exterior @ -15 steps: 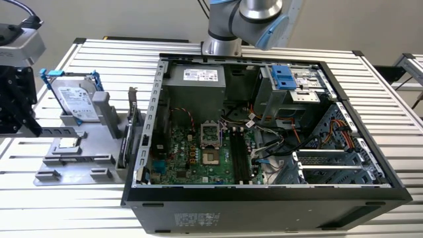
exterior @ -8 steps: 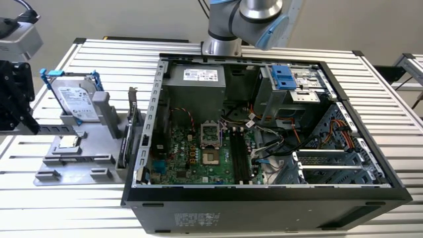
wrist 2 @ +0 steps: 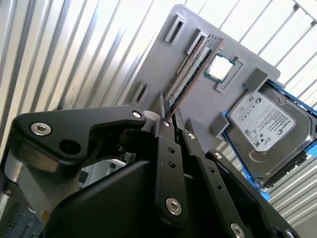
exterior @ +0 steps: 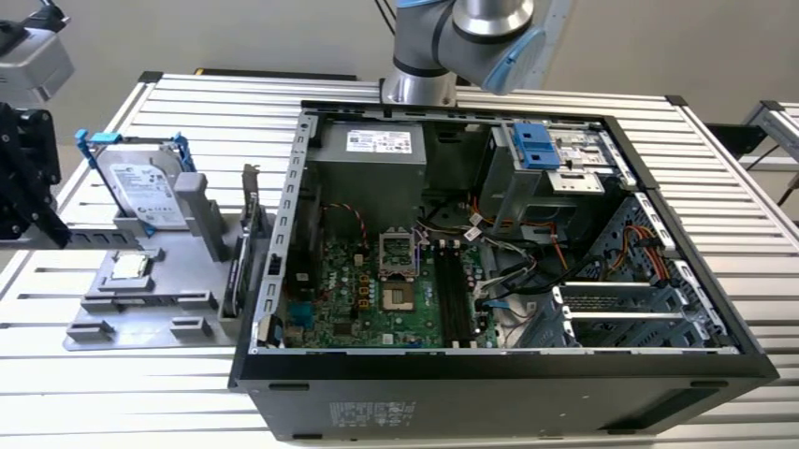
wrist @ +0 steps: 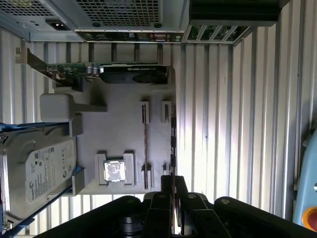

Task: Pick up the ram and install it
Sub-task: 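Pick up the ram and move it above insertion slot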

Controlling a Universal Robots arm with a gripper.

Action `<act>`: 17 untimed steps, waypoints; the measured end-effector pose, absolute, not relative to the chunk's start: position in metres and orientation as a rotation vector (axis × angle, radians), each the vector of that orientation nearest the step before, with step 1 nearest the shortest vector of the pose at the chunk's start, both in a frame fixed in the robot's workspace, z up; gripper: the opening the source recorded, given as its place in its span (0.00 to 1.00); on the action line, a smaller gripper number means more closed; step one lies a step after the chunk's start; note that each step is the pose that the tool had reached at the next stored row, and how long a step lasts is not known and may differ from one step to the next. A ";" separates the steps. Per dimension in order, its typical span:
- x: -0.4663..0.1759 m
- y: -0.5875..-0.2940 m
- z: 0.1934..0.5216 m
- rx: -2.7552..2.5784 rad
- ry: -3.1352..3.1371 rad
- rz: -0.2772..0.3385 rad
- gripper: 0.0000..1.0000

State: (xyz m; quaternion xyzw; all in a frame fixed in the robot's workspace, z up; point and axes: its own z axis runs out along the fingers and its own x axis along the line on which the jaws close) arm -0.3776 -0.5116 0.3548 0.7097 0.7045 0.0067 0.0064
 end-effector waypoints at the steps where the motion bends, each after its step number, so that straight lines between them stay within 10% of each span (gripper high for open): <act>1: -0.378 -0.512 0.356 2.221 2.204 0.021 0.00; 17: -0.377 -0.512 0.373 2.221 2.204 0.021 0.00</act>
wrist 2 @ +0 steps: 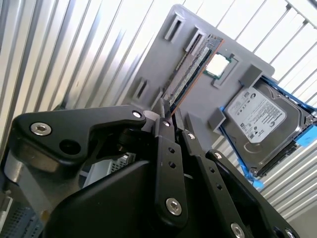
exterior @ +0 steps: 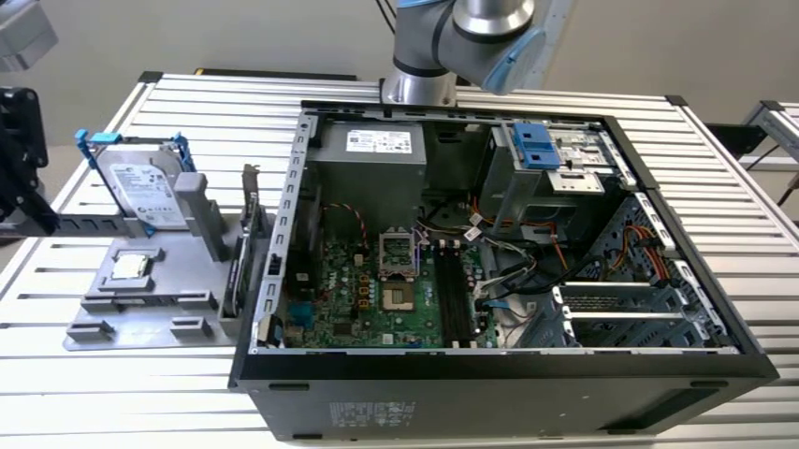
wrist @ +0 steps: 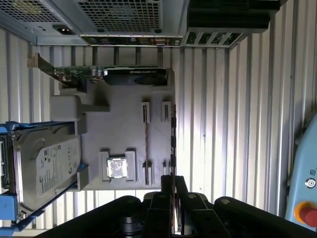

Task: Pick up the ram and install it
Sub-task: 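Pick up the ram and move it above insertion slot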

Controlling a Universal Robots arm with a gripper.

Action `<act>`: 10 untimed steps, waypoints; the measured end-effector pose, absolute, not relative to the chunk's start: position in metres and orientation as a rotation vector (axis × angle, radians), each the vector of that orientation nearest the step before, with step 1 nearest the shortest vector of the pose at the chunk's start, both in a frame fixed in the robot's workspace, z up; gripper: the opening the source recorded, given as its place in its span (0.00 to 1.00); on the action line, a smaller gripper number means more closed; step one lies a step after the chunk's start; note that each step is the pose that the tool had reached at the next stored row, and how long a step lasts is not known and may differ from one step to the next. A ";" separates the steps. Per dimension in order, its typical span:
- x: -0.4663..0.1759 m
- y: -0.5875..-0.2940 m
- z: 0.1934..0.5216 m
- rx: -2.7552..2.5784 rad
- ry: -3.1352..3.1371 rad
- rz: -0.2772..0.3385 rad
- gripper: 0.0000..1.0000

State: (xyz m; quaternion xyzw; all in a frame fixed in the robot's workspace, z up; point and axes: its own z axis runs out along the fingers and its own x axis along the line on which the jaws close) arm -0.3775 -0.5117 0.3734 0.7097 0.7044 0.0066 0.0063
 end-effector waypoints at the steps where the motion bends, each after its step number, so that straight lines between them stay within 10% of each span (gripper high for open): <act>1: -0.377 -0.512 0.375 2.221 2.204 0.021 0.00; 10: -0.377 -0.512 0.384 2.221 2.204 0.021 0.00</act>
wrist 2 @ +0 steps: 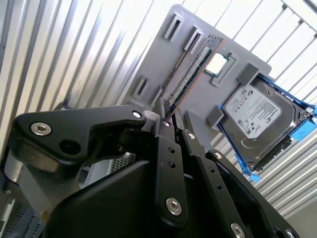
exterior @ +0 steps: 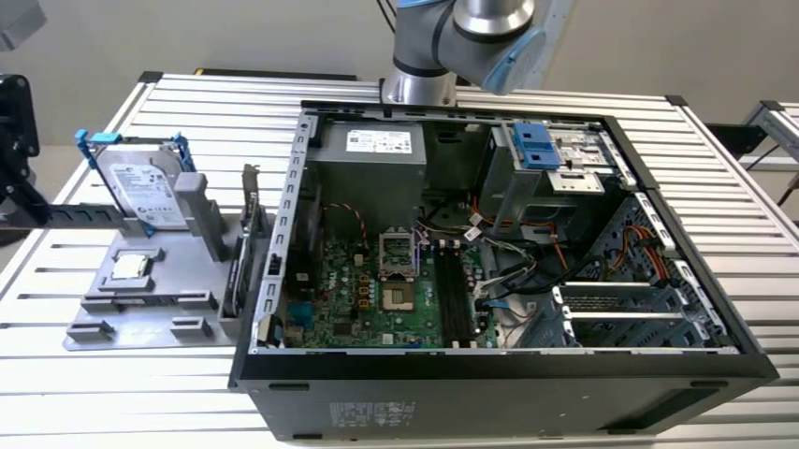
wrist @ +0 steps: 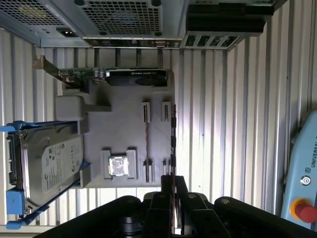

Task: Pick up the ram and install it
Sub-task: 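Pick up the ram and move it above insertion slot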

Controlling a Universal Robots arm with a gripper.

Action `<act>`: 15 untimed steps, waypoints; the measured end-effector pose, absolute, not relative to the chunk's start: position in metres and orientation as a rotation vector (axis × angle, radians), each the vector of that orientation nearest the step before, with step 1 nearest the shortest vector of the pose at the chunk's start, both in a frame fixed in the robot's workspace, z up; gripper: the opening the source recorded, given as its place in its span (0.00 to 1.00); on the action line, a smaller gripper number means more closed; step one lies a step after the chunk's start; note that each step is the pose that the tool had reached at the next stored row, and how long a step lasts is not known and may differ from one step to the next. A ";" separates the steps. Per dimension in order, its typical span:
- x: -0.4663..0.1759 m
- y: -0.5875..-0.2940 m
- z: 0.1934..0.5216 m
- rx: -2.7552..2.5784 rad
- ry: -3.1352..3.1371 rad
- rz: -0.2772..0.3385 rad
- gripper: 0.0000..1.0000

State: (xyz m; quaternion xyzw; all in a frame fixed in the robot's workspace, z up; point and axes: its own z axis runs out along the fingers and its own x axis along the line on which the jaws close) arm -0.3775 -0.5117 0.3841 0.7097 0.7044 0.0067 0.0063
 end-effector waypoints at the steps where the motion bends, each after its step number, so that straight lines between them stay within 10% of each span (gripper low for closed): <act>1: -0.377 -0.512 0.385 2.221 2.204 0.021 0.00; 15: -0.377 -0.512 0.391 2.221 2.205 0.022 0.00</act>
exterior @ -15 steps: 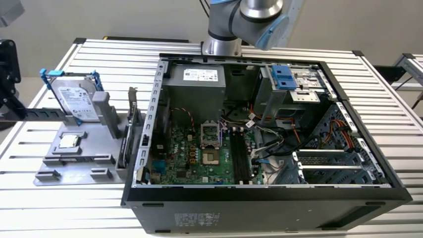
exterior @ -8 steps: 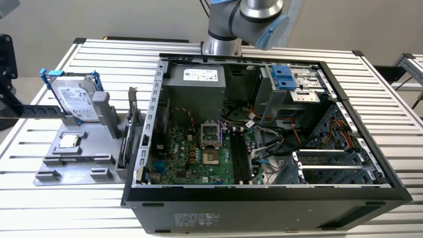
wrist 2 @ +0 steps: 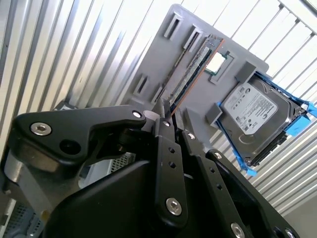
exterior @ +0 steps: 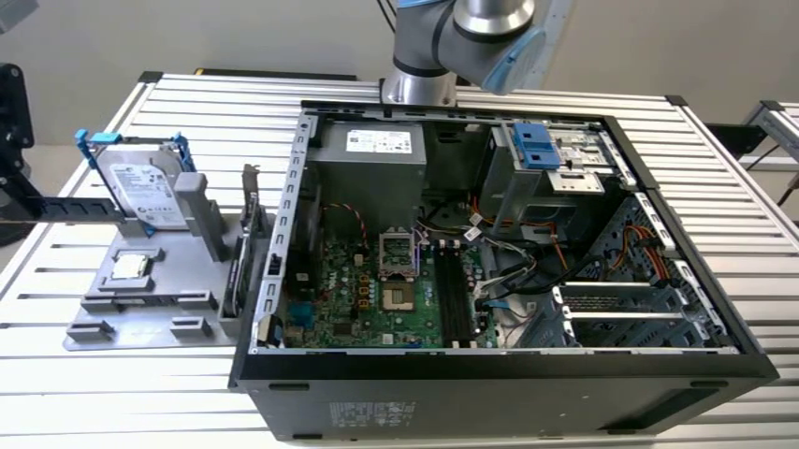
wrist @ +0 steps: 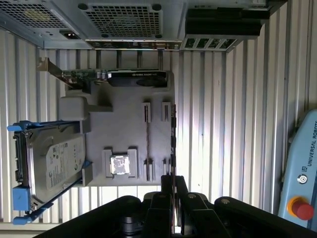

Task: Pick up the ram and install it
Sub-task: 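Pick up the ram and move it above insertion slot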

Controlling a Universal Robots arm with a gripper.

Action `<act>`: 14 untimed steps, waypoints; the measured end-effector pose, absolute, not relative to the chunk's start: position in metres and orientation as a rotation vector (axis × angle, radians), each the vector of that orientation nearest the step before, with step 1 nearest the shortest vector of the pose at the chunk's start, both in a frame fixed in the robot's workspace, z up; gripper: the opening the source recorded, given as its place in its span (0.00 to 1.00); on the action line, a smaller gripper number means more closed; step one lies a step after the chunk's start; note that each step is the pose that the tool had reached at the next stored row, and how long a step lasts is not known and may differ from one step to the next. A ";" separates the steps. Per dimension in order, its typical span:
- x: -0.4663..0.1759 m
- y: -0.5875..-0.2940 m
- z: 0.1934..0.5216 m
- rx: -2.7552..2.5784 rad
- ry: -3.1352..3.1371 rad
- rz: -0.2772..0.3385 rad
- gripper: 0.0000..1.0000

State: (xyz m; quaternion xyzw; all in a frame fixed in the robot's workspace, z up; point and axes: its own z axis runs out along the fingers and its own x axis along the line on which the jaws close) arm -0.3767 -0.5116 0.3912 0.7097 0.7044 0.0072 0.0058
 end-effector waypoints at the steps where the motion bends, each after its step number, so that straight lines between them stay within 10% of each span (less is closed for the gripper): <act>1: -0.376 -0.512 0.391 2.221 2.205 0.022 0.00; 14: -0.363 -0.512 0.391 2.222 2.205 0.023 0.00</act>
